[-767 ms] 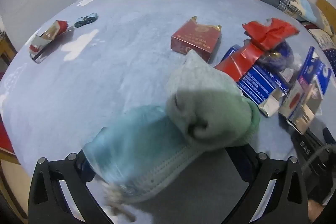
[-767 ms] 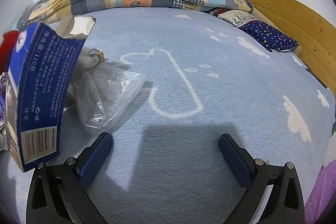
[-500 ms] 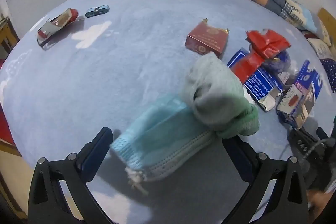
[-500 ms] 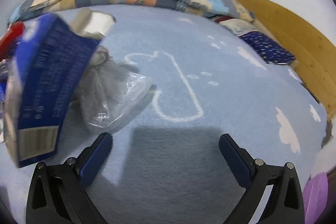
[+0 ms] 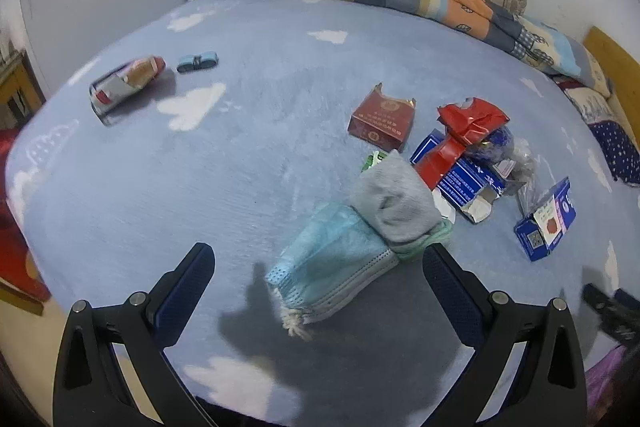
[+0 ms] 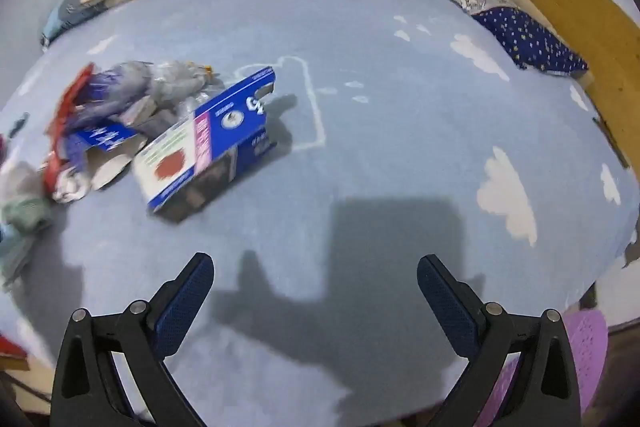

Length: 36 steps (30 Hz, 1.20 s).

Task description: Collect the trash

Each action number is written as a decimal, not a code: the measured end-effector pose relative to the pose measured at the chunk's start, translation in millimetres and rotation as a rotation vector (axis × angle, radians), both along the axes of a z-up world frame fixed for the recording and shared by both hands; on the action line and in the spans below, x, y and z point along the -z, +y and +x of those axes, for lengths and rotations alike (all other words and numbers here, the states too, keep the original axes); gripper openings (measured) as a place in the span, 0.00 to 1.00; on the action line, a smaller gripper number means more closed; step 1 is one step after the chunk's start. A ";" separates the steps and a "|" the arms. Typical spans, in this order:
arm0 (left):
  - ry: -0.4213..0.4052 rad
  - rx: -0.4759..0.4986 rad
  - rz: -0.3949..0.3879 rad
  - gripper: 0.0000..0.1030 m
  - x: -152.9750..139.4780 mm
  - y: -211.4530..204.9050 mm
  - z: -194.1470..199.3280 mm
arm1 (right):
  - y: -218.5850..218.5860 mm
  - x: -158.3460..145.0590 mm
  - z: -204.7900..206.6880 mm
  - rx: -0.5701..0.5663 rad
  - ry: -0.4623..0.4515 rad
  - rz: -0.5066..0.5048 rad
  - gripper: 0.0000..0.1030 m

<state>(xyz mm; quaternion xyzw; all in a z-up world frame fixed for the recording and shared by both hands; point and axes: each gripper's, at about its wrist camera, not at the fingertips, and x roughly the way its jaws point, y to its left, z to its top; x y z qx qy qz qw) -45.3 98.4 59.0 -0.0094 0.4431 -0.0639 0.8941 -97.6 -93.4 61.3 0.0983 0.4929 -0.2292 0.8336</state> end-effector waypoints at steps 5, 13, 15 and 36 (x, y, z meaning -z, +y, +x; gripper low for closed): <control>-0.060 0.001 0.020 1.00 -33.0 -8.0 -26.6 | -12.7 -28.6 -31.3 0.030 -0.098 0.060 0.99; -0.219 0.072 0.070 1.00 -93.8 20.3 -100.2 | 10.7 -64.6 -99.6 -0.017 -0.287 0.026 0.99; -0.235 0.057 0.065 1.00 -92.8 28.7 -117.1 | 22.2 -71.7 -118.0 -0.040 -0.336 -0.026 0.99; -0.348 0.089 0.125 0.95 -60.2 9.0 -176.2 | 77.4 -52.7 -168.5 -0.123 -0.430 -0.256 0.97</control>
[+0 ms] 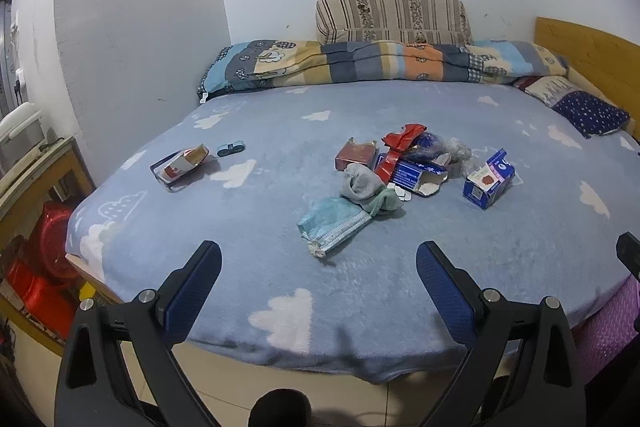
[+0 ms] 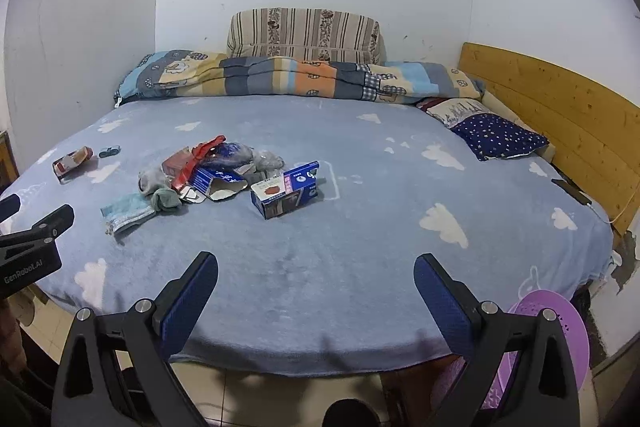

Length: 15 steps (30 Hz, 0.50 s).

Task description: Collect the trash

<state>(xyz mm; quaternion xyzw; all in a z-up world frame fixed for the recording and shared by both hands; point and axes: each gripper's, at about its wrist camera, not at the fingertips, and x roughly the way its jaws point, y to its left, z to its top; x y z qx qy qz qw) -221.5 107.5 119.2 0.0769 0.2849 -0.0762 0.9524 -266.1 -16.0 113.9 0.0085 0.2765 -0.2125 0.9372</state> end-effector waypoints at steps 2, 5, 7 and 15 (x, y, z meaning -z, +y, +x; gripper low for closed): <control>0.003 0.004 0.002 0.95 2.0 -0.3 0.0 | -0.4 1.1 -0.1 -0.002 0.005 -0.001 0.97; -0.003 0.009 0.005 0.95 2.9 0.6 -1.5 | 0.4 1.5 0.1 0.002 0.010 -0.009 0.97; -0.006 0.013 0.009 0.95 3.1 -0.1 -2.8 | 0.0 1.2 0.7 0.002 0.014 -0.008 0.97; 0.000 0.024 0.016 0.95 4.1 -0.4 -2.4 | -0.6 1.2 1.2 0.012 0.031 -0.005 0.96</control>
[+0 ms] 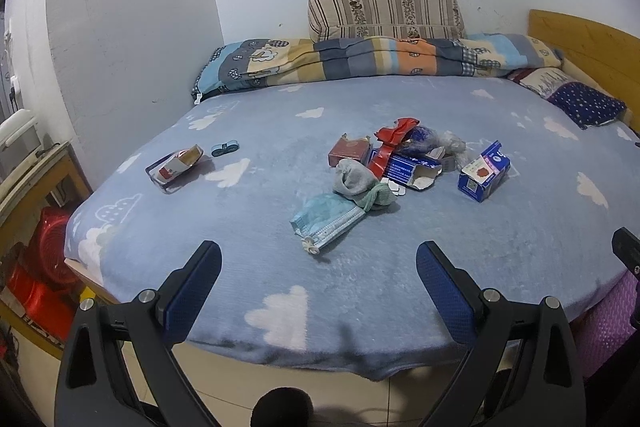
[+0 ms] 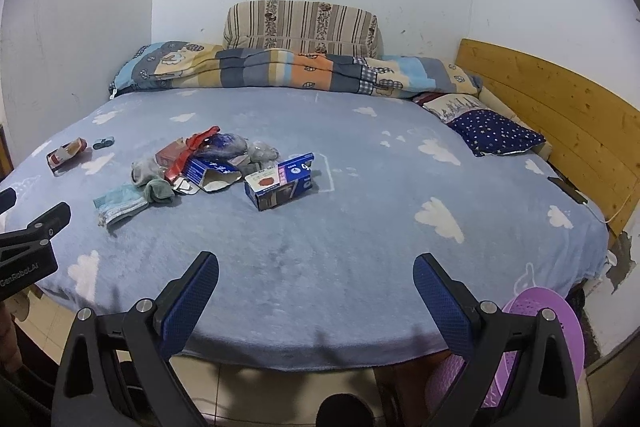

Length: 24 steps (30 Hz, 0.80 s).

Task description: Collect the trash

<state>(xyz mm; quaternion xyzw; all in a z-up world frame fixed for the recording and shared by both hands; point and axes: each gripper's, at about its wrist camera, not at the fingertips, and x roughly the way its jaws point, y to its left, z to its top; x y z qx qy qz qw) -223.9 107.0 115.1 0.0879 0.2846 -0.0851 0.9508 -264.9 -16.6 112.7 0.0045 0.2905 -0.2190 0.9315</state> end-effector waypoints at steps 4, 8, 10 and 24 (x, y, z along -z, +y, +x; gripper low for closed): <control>0.000 -0.001 0.001 0.95 0.6 -1.1 -1.3 | 0.0 -0.1 0.0 -0.001 0.005 -0.002 0.96; 0.001 0.000 -0.001 0.95 0.9 -1.1 -1.0 | 0.3 -0.1 0.0 -0.002 0.005 0.000 0.96; 0.000 -0.002 0.001 0.95 1.1 -1.7 -1.4 | -0.3 -0.1 0.2 -0.001 0.006 0.001 0.96; 0.001 -0.002 0.001 0.95 1.4 -1.3 -1.7 | -0.5 0.4 0.3 -0.001 0.015 0.014 0.96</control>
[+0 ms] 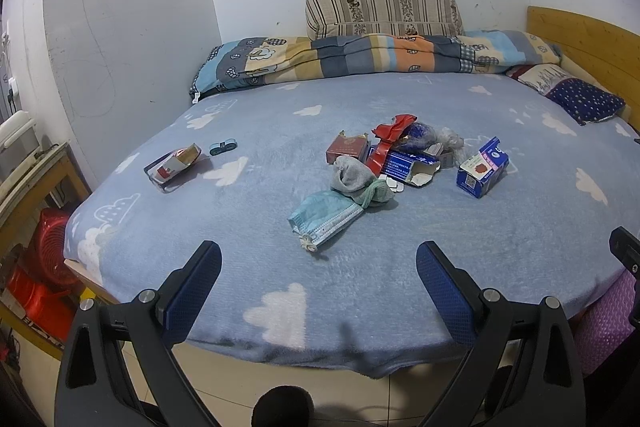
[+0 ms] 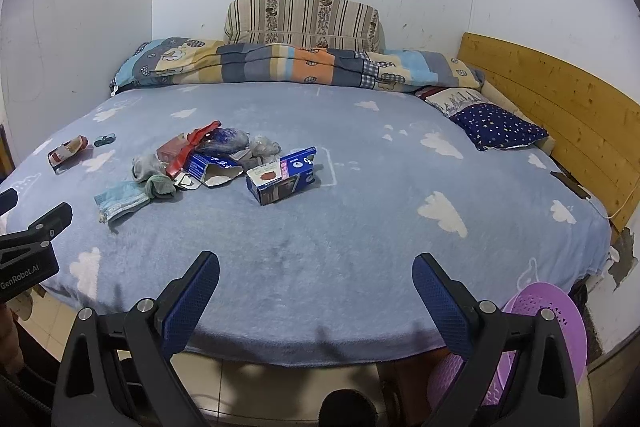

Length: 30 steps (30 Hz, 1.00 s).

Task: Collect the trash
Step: 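Lower the left tool onto the light-blue face mask and close it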

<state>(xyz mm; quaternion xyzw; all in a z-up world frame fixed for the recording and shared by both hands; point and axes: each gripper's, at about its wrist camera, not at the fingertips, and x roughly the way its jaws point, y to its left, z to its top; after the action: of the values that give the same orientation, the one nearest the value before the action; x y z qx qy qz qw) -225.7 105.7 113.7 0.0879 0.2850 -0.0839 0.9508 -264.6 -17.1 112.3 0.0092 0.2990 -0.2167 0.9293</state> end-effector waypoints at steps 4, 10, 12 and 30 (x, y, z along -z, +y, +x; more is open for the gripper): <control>0.001 0.001 0.000 0.95 -0.3 0.1 0.4 | -0.5 -0.6 0.0 -0.001 0.001 -0.001 0.96; 0.001 0.001 0.000 0.95 -0.5 0.1 0.6 | -0.7 -1.1 -0.6 -0.003 0.001 0.001 0.96; 0.002 0.001 0.001 0.95 -0.5 -0.1 0.6 | -0.3 -1.0 -0.8 -0.002 0.002 0.000 0.96; 0.391 -0.007 -0.196 0.75 22.6 63.7 103.0 | -43.0 5.6 34.3 -0.097 0.062 0.425 0.74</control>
<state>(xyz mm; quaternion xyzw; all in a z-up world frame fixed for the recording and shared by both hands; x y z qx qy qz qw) -122.7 169.4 91.1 -0.0241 0.4547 -0.1233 0.8817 -230.3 -60.1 106.7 0.1840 0.3668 -0.1042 0.9060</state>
